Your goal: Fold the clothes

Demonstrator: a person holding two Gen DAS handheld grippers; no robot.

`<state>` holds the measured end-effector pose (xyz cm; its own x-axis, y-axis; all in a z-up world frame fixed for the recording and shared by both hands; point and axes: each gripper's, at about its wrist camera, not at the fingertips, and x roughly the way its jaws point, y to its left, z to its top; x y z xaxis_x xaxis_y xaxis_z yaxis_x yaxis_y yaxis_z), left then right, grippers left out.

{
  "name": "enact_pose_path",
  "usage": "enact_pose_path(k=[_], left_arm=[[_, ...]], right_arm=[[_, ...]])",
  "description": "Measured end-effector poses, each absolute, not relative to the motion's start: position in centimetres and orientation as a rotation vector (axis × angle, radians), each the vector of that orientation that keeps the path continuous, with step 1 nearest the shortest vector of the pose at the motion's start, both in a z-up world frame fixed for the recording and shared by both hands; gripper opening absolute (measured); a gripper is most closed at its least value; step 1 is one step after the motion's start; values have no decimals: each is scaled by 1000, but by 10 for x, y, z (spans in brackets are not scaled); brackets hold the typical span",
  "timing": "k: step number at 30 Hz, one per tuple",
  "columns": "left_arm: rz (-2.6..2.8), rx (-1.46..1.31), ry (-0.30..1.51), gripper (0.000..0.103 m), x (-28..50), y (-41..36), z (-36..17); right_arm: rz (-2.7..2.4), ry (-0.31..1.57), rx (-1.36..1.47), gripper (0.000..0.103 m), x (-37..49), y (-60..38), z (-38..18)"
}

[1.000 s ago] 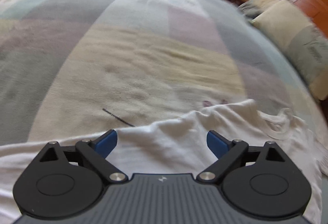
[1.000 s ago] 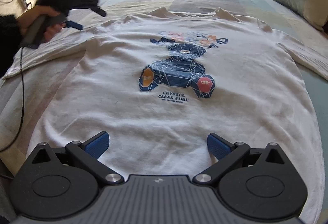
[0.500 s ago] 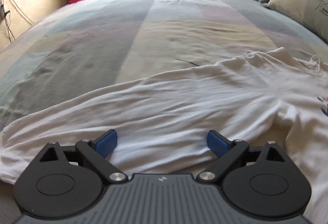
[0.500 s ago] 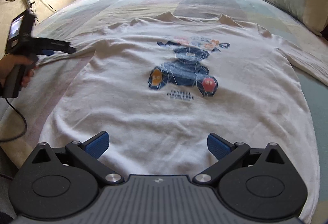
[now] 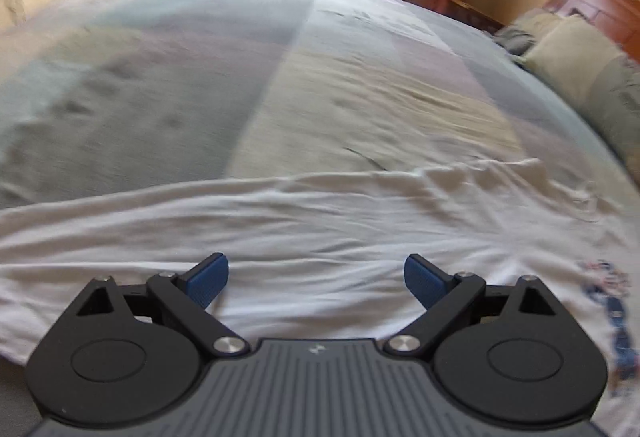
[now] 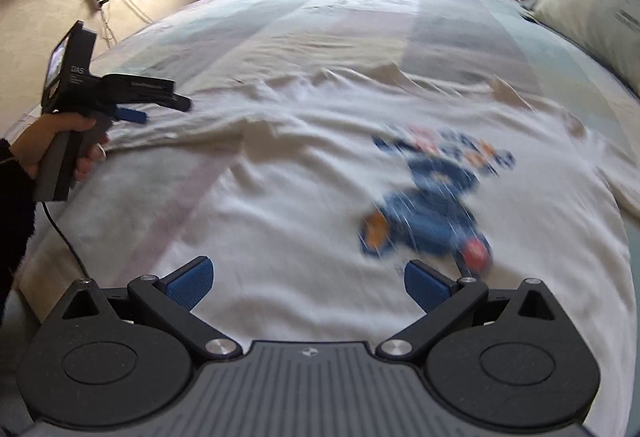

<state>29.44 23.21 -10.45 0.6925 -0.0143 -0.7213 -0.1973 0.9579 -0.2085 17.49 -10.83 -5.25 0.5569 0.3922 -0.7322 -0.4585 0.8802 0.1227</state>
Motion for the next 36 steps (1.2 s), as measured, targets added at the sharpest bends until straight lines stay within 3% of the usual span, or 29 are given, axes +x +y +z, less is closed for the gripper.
enact_pose_path(k=[7, 12, 28, 36], left_arm=[[-53, -380, 713, 95, 295, 239, -119], [-78, -306, 683, 96, 288, 235, -122], [-51, -329, 693, 97, 286, 243, -118], [-55, -318, 697, 97, 288, 240, -119]], right_arm=[[551, 841, -246, 103, 225, -36, -60], [561, 820, -401, 103, 258, 17, -77], [727, 956, -104, 103, 284, 39, -78], [680, 922, -110, 103, 302, 56, -90]])
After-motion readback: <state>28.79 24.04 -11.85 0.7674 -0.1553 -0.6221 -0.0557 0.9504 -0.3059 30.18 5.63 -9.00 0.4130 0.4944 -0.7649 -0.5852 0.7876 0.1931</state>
